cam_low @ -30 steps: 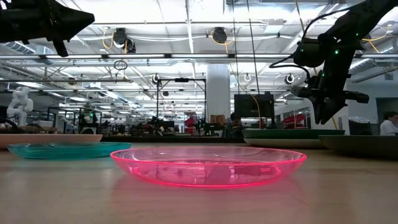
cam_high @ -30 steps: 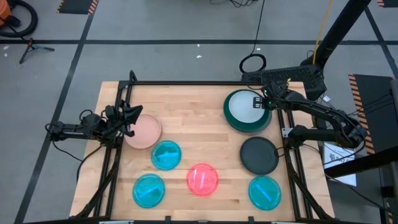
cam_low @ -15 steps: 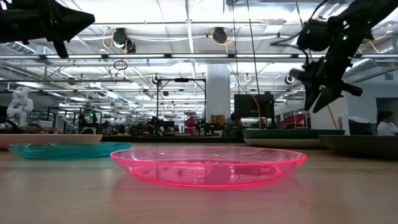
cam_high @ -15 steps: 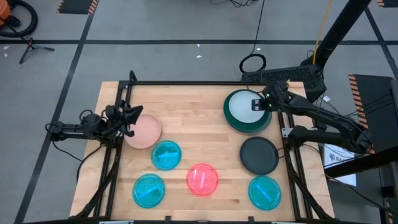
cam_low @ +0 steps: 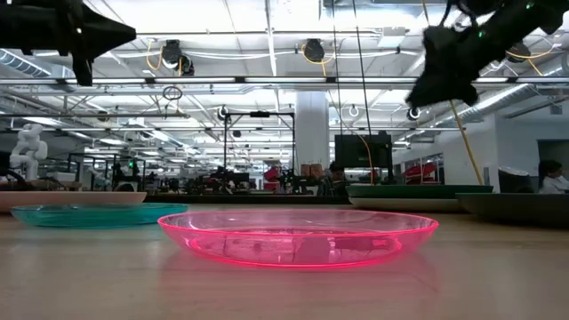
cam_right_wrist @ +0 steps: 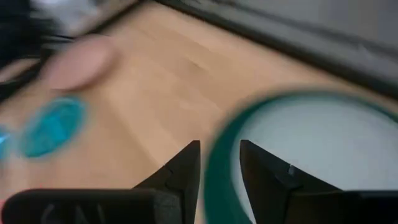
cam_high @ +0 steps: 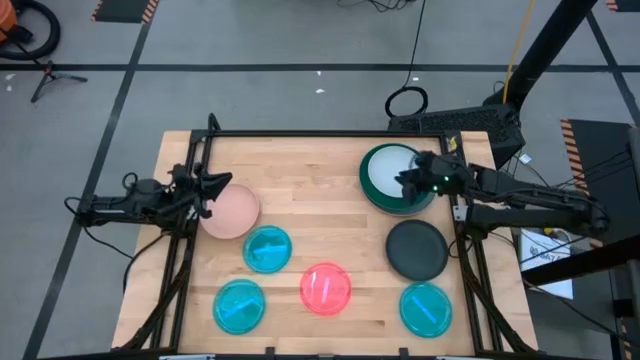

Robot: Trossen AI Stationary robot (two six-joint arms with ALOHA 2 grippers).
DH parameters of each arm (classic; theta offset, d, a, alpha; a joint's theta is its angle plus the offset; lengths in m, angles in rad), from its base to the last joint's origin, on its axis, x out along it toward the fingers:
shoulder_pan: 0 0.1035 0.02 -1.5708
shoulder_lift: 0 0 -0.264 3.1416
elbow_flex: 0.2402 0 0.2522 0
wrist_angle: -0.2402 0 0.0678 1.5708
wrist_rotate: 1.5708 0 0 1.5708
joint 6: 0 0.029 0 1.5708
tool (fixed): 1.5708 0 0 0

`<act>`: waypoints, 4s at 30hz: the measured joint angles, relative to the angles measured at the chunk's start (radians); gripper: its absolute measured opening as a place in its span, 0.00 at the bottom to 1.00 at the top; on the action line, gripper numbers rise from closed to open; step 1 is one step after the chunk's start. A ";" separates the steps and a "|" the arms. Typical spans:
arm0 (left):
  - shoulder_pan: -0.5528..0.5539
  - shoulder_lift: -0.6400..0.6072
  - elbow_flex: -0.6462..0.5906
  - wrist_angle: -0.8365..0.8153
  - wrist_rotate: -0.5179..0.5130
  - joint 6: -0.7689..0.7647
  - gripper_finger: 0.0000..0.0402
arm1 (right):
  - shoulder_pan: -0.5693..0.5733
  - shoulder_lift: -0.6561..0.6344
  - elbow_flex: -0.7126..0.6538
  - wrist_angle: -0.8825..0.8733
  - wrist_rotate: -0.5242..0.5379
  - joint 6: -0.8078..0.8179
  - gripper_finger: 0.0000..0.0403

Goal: Stack plastic plates
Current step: Stack the brown plate on the white plate

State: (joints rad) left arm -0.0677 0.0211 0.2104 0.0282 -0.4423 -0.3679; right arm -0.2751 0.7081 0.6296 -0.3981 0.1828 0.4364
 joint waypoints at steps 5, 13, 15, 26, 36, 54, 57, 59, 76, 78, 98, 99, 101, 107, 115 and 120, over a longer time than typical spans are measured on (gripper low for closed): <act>-0.006 0.072 -0.004 0.015 0.000 -0.107 0.09 | 0.144 -0.046 0.000 0.158 -0.029 -0.214 0.27; -0.024 0.325 -0.004 0.229 0.000 -0.116 0.09 | 0.299 -0.075 0.000 0.238 -0.031 -0.417 0.27; -0.030 0.383 -0.004 0.255 0.000 -0.144 0.09 | 0.327 -0.074 0.000 0.252 -0.049 -0.449 0.27; -0.040 0.660 0.025 0.238 -0.045 -0.377 0.09 | 0.448 -0.171 -0.152 0.460 -0.161 -0.569 0.24; -0.046 0.920 0.304 -0.267 -0.059 -0.566 0.09 | 0.461 -0.312 -0.166 0.384 -0.159 -0.557 0.21; -0.071 1.297 0.486 -0.766 0.106 -0.967 0.09 | 0.461 -0.315 -0.166 0.310 -0.154 -0.524 0.21; -0.071 1.302 0.486 -0.766 0.106 -0.957 0.09 | 0.461 -0.315 -0.166 0.311 -0.154 -0.525 0.21; -0.068 1.302 0.487 -0.765 0.105 -0.958 0.09 | 0.460 -0.315 -0.166 0.311 -0.154 -0.528 0.21; -0.055 1.301 0.487 -0.750 0.170 -0.893 0.02 | 0.460 -0.315 -0.166 0.311 -0.154 -0.538 0.21; -0.049 1.301 0.487 -0.750 0.154 -0.907 0.02 | 0.460 -0.315 -0.166 0.311 -0.153 -0.538 0.21; -0.017 1.301 0.487 -0.754 0.100 -0.867 0.32 | 0.460 -0.315 -0.166 0.250 -0.073 -0.535 0.21; -0.017 1.301 0.487 -0.758 0.100 -0.869 0.34 | 0.460 -0.315 -0.166 0.250 -0.074 -0.535 0.21; -0.017 1.301 0.487 -0.761 0.093 -0.872 0.36 | 0.460 -0.315 -0.166 0.251 -0.074 -0.535 0.21; -0.017 1.356 0.487 -0.747 0.065 -0.868 0.38 | 0.460 -0.315 -0.166 0.251 -0.074 -0.534 0.21; -0.018 1.458 0.487 -0.714 0.067 -0.869 0.38 | 0.460 -0.315 -0.166 0.251 -0.074 -0.531 0.21; -0.018 1.465 0.487 -0.714 0.066 -0.867 0.36 | 0.460 -0.315 -0.166 0.251 -0.074 -0.531 0.21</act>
State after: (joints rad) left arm -0.0856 1.4860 0.6975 -0.6853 -0.3759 -1.2350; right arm 0.1848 0.3931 0.4637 -0.1471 0.1084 -0.0944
